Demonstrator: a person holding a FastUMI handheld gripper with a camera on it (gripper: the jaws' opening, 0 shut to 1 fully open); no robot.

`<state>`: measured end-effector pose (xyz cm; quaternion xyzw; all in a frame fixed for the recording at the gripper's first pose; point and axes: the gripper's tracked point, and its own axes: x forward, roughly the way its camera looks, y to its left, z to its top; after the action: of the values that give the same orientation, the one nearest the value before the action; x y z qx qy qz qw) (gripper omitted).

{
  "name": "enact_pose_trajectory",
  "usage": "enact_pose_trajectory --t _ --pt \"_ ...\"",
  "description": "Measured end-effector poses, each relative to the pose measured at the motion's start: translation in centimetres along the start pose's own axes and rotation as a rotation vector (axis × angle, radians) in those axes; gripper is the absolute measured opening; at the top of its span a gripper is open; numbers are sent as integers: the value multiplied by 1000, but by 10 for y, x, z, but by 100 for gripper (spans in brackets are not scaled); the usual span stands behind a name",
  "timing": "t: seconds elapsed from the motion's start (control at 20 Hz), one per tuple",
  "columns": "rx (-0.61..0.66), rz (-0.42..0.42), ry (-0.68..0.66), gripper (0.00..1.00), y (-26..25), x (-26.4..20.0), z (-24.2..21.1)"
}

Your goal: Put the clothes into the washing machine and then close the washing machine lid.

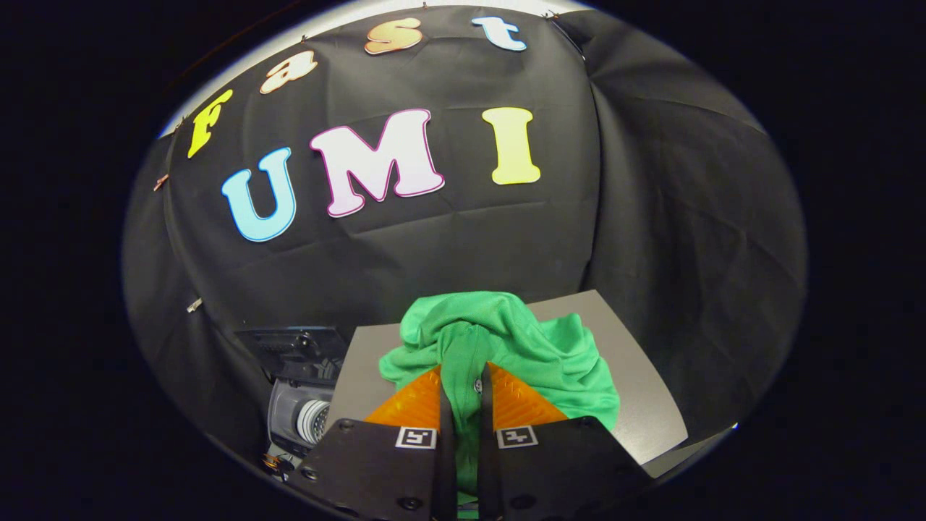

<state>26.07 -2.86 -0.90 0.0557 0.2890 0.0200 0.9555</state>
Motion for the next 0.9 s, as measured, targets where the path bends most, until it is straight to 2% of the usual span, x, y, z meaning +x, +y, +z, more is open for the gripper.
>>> enact_pose_trajectory --t 0.2,0.5,0.9 --pt "-15 29 -38 16 21 -22 26" --pt "-42 104 -64 15 84 -44 44" --pt "-91 244 -52 15 206 -56 23"
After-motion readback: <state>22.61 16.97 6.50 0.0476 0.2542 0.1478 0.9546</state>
